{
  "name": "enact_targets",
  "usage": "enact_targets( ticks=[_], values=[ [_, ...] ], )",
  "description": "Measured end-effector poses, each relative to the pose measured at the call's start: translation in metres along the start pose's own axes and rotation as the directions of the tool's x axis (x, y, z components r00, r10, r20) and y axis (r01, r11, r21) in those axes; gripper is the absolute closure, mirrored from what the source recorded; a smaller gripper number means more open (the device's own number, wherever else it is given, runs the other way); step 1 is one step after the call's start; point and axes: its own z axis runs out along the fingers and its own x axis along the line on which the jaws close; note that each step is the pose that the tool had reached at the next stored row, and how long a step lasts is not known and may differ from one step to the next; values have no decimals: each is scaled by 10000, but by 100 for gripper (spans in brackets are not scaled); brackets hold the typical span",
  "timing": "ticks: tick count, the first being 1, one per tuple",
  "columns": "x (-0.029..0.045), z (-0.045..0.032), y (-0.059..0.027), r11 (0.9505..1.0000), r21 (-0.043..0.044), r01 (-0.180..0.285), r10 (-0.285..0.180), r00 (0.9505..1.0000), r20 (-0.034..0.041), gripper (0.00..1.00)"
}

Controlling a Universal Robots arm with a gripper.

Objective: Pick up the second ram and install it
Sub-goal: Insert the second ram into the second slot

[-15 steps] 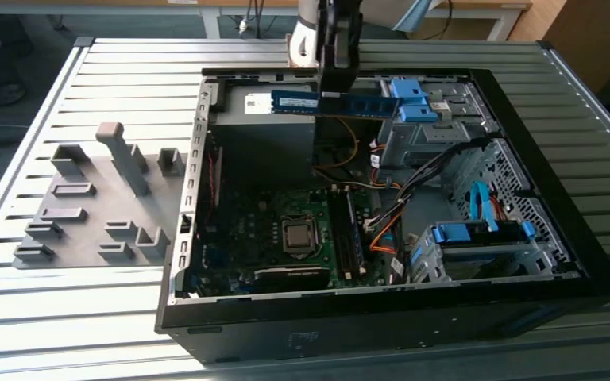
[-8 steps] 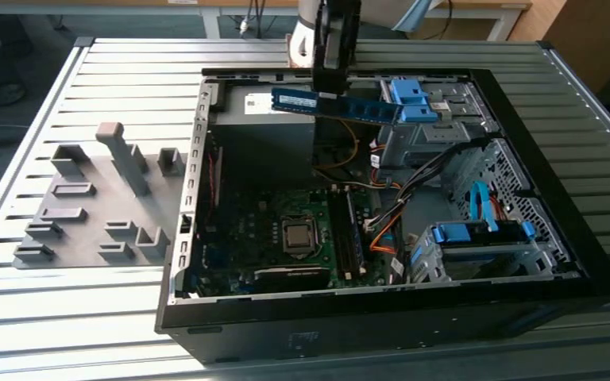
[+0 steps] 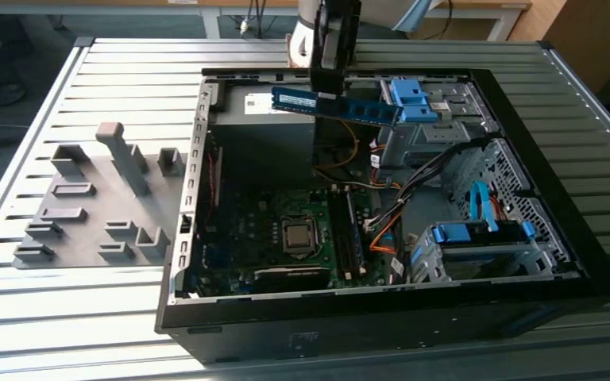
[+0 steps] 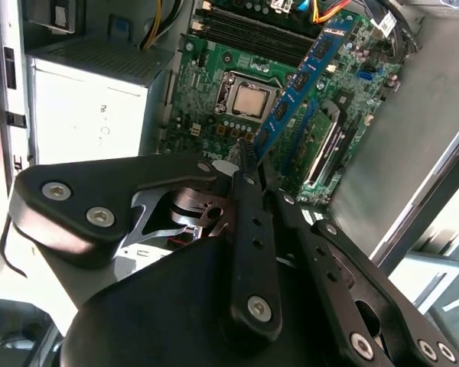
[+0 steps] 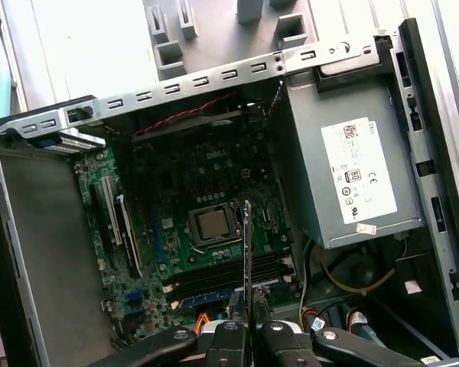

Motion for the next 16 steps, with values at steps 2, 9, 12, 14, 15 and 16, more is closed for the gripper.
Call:
enact_targets(
  ticks=[2, 9, 12, 14, 15, 16],
  values=[
    [0, 0, 0, 9997, 5, 232, -232, 9997, -1, 86],
    [0, 0, 0, 9995, 7, 308, -308, 9995, -2, 86],
    [0, 0, 1, 10000, 2, 80, -80, 10000, -1, 86],
    [0, 2, 1, 9996, -6, -279, 279, 9996, -1, 86],
    [0, 3, 1, 9990, -10, -458, 458, 9990, -1, 86],
    [0, 6, 0, 9979, -15, -654, 654, 9979, 0, 86]
  ],
)
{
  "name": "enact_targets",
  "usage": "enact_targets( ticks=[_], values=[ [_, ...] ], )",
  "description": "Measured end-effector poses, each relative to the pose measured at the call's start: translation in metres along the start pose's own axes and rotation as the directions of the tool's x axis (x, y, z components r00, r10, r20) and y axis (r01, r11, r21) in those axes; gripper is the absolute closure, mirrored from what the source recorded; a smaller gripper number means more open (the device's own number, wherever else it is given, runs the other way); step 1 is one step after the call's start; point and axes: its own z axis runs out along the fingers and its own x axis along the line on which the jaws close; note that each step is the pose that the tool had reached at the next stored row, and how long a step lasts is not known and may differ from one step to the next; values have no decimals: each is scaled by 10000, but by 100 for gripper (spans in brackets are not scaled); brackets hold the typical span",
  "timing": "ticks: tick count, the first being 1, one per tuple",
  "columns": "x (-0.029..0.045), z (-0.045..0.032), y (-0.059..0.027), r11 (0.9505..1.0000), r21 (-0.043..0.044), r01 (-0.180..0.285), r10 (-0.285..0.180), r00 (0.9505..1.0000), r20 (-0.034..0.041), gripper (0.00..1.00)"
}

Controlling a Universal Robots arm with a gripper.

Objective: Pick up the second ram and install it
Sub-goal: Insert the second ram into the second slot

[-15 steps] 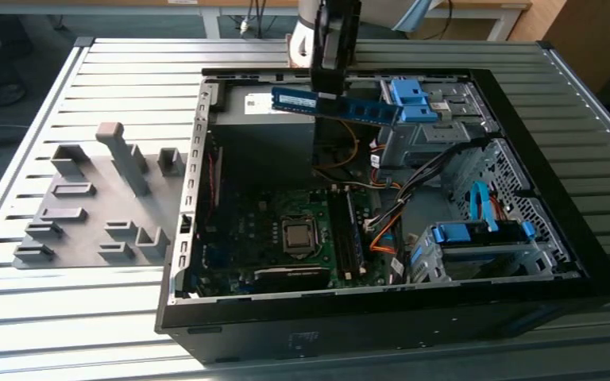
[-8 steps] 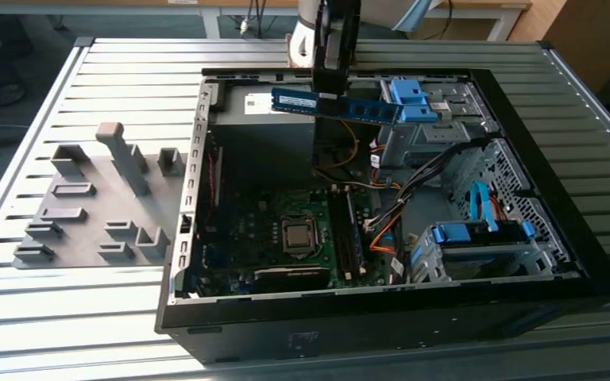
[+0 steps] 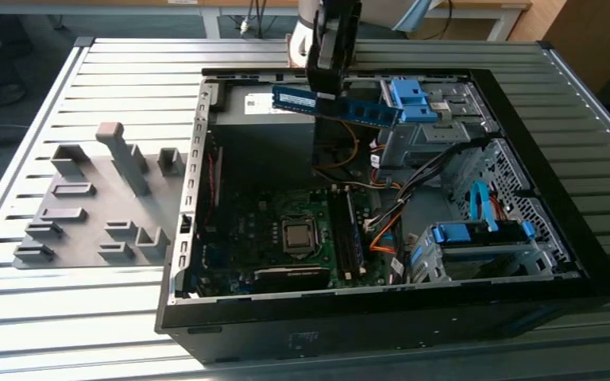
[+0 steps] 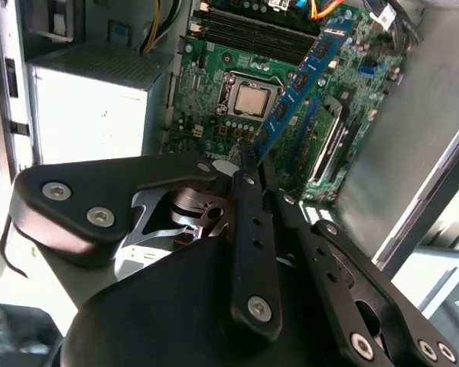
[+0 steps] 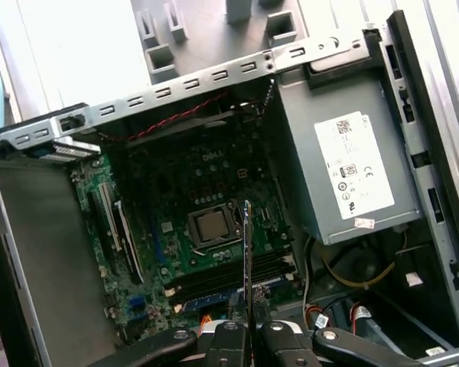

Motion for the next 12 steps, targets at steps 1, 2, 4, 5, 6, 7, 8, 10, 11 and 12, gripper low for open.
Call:
enact_targets(
  ticks=[1, 2, 4, 5, 6, 7, 8, 10, 11, 12],
  values=[
    [0, 3, 0, 9998, -3, -179, 179, 9998, 2, 86],
    [0, 6, 0, 9994, -8, -360, 360, 9994, 2, 86],
    [0, 12, 0, 9974, -15, -718, 718, 9974, 3, 86],
    [0, 15, 0, 9960, -19, -898, 898, 9960, 3, 86],
    [0, 18, 0, 9942, -23, -1076, 1076, 9942, 2, 86],
    [0, 22, 0, 9919, -27, -1272, 1272, 9919, 3, 86],
    [0, 25, 0, 9895, -32, -1448, 1448, 9895, 2, 86],
    [-1, 32, 0, 9836, -40, -1804, 1804, 9836, 2, 86],
    [-1, 35, 0, 9802, -43, -1981, 1981, 9802, 1, 86],
    [-1, 40, 0, 9765, -47, -2156, 2156, 9765, 2, 86]
  ],
)
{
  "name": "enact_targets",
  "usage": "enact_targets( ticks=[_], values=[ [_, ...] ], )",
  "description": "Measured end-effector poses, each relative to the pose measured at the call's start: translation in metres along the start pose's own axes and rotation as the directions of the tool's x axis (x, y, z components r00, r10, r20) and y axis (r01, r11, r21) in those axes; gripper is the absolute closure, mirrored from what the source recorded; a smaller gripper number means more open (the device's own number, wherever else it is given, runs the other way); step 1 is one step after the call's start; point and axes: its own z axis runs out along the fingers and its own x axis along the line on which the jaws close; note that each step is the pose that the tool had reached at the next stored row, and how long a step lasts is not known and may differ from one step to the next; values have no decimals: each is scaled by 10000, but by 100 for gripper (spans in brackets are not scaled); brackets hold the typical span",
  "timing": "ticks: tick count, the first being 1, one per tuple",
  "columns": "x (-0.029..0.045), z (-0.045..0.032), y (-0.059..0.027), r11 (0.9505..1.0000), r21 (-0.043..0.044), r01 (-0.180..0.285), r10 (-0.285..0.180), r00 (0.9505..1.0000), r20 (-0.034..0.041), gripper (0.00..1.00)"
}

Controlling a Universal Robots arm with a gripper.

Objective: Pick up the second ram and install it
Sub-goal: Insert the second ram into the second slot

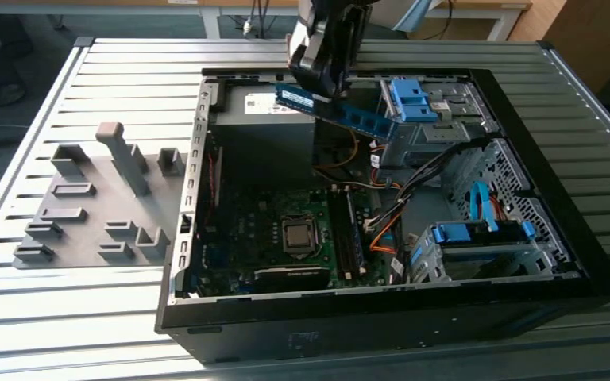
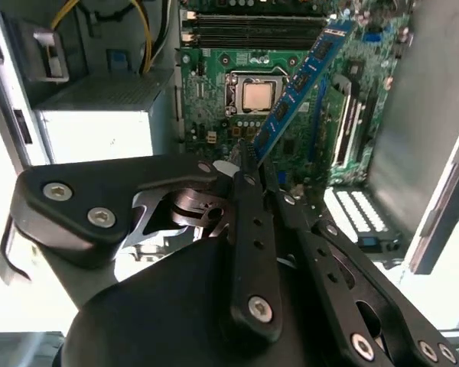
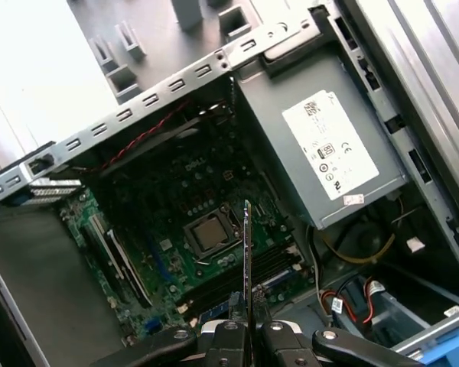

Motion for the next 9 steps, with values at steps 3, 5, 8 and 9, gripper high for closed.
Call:
enact_targets(
  ticks=[3, 5, 8, 9],
  values=[
    [0, 12, 0, 9985, -12, -550, 550, 9985, 1, 86],
    [-1, 21, 0, 9959, -20, -910, 910, 9959, 2, 86],
    [-1, 36, 0, 9895, -32, -1444, 1444, 9895, 2, 86],
    [-1, 38, 0, 9865, -36, -1635, 1635, 9865, 1, 86]
  ],
)
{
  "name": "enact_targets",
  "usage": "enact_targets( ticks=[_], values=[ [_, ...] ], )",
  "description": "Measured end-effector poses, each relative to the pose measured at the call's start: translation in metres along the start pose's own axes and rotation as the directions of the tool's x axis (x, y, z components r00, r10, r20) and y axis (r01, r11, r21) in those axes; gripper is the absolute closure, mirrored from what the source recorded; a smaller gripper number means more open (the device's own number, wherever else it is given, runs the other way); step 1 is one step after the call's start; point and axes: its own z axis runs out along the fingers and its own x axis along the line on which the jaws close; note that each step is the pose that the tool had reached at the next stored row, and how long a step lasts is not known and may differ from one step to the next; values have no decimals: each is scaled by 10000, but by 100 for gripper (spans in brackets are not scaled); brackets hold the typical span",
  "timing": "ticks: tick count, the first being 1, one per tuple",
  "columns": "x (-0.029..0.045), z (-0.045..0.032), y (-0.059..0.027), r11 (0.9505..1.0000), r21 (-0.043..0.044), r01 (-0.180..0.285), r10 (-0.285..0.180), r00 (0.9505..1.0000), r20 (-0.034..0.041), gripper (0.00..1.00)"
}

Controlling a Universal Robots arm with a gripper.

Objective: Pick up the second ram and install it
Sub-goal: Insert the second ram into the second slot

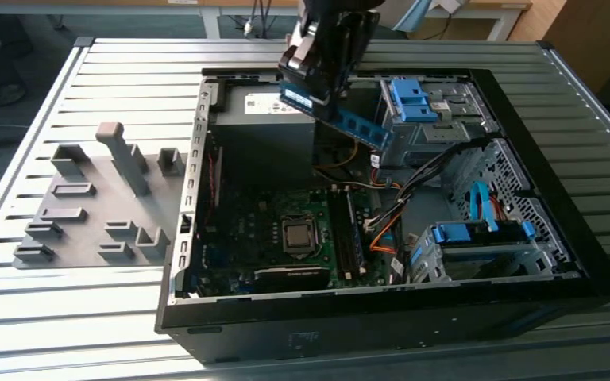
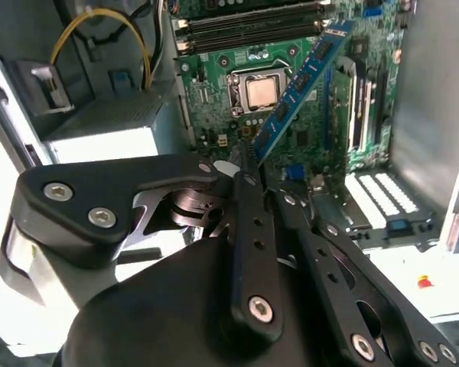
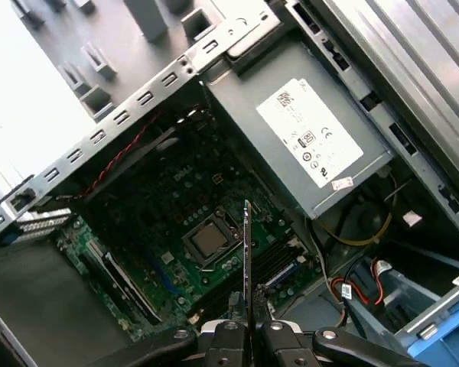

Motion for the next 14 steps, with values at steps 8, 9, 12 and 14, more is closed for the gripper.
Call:
enact_targets(
  ticks=[8, 9, 12, 14],
  values=[
    [0, 13, 1, 9965, -19, -836, 836, 9965, 2, 86],
    [1, 14, 1, 9952, -22, -979, 979, 9952, 4, 86],
    [1, 21, 2, 9885, -34, -1509, 1509, 9885, 3, 86],
    [0, 31, 1, 9825, -42, -1861, 1861, 9825, 4, 86]
  ],
)
